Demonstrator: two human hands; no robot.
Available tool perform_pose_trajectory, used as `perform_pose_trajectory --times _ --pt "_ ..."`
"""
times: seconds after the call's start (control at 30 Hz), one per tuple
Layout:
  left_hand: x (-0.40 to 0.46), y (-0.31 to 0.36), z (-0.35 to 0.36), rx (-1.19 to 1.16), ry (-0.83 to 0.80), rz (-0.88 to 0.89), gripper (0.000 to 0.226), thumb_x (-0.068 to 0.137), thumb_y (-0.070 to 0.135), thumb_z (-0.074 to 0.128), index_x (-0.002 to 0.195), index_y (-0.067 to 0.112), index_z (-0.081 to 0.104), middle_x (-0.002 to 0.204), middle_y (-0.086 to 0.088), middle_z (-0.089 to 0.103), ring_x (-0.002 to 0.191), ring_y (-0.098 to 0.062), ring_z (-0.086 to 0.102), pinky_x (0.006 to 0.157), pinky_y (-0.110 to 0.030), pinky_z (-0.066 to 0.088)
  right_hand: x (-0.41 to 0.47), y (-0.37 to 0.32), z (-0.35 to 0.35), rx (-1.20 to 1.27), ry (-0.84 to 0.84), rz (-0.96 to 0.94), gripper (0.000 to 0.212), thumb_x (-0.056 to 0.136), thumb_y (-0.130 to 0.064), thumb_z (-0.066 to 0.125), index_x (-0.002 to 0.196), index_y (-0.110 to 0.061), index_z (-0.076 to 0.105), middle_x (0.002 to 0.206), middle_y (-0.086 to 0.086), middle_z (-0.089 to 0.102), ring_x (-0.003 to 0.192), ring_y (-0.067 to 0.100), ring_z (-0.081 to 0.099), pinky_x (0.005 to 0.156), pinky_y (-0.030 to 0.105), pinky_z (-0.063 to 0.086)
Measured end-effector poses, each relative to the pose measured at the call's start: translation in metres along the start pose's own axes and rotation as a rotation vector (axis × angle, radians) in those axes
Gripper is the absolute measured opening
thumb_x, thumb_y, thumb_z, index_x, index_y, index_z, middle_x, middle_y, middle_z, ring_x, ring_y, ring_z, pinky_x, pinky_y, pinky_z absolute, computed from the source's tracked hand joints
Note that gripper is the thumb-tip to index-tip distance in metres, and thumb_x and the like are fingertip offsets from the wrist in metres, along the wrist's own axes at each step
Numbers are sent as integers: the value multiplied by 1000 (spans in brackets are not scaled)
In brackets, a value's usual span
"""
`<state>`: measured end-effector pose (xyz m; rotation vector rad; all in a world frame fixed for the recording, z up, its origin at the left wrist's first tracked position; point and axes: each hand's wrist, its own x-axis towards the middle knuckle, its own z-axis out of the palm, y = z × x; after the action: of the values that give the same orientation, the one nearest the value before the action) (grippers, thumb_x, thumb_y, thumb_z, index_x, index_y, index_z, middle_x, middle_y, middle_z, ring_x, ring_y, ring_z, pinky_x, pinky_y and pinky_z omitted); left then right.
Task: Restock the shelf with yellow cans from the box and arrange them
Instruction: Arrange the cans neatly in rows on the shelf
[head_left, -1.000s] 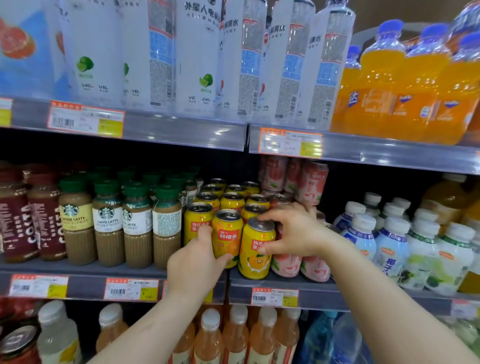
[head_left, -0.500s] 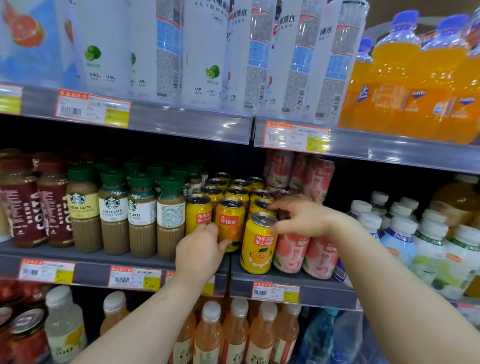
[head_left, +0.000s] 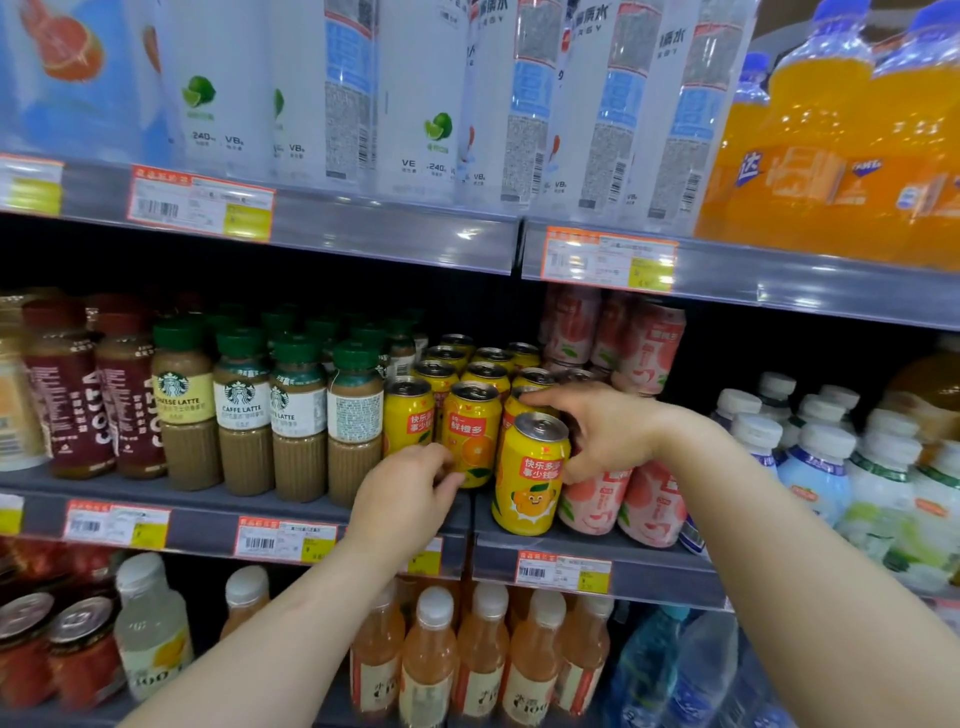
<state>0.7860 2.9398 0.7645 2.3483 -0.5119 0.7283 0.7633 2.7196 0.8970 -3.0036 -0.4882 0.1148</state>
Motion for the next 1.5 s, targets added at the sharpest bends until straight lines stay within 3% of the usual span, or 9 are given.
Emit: perform_pose_trajectory --times 0.17,0.33,0.5,1.0,1.1,1.23,1.33,1.4,1.5 --pt "-7 3 -5 -48 21 -51 23 90 30 60 110 19 64 93 4 62 85 -13 57 74 -29 50 0 0 10 -108 141 21 90 63 -68 75 142 -44 38 152 -6 35 143 22 23 117 54 18" --pt "-11 -2 -5 -58 -56 -70 26 90 29 61 114 20 64 101 4 62 93 -11 57 81 -28 50 -3 1 7 -114 131 20 79 71 -59 75 140 -50 38 148 -9 41 140 20 29 116 49 22" --pt "-12 -5 -8 -43 -60 -72 28 89 29 62 116 19 64 107 3 62 98 -11 57 82 -23 46 -7 5 2 -17 26 -13 80 81 -35 77 145 -50 31 151 -14 38 135 14 39 101 25 39" --pt "-18 13 -4 -118 -113 -19 32 87 33 66 116 20 63 108 5 61 102 -10 56 87 -27 48 2 3 3 -44 13 62 82 77 -41 78 144 -48 31 147 -7 44 125 21 50 98 39 49" --pt "-18 12 -10 -128 -107 -25 31 86 32 67 115 21 63 108 5 61 102 -11 56 87 -26 47 5 -1 2 -79 1 89 83 77 -42 78 144 -47 30 148 -6 43 125 21 49 96 36 49" --pt "-18 4 -20 -122 -82 -36 33 85 31 69 115 20 64 107 8 59 100 -7 53 84 -19 40 0 -12 -12 -8 -45 115 83 75 -57 74 145 -47 31 154 -9 35 136 20 41 104 36 43" --pt "-17 -2 -25 -116 -58 -62 35 84 31 70 116 18 64 111 5 61 97 -4 50 85 -18 39 17 -32 -13 71 171 86 68 85 -64 58 145 -40 38 155 -6 36 138 21 39 104 34 38" --pt "-17 -4 -27 -110 -55 -70 36 83 31 71 116 18 65 111 4 62 97 -5 50 84 -18 38 41 -47 -5 -39 213 85 69 87 -65 53 148 -36 36 155 -2 37 140 26 36 112 40 32" --pt "-18 -7 -32 -102 -44 -68 35 83 30 72 115 17 66 109 3 62 96 -5 50 84 -18 38 69 -61 7 -181 79 146 73 88 -66 49 150 -37 27 158 -1 31 144 31 28 117 56 11"
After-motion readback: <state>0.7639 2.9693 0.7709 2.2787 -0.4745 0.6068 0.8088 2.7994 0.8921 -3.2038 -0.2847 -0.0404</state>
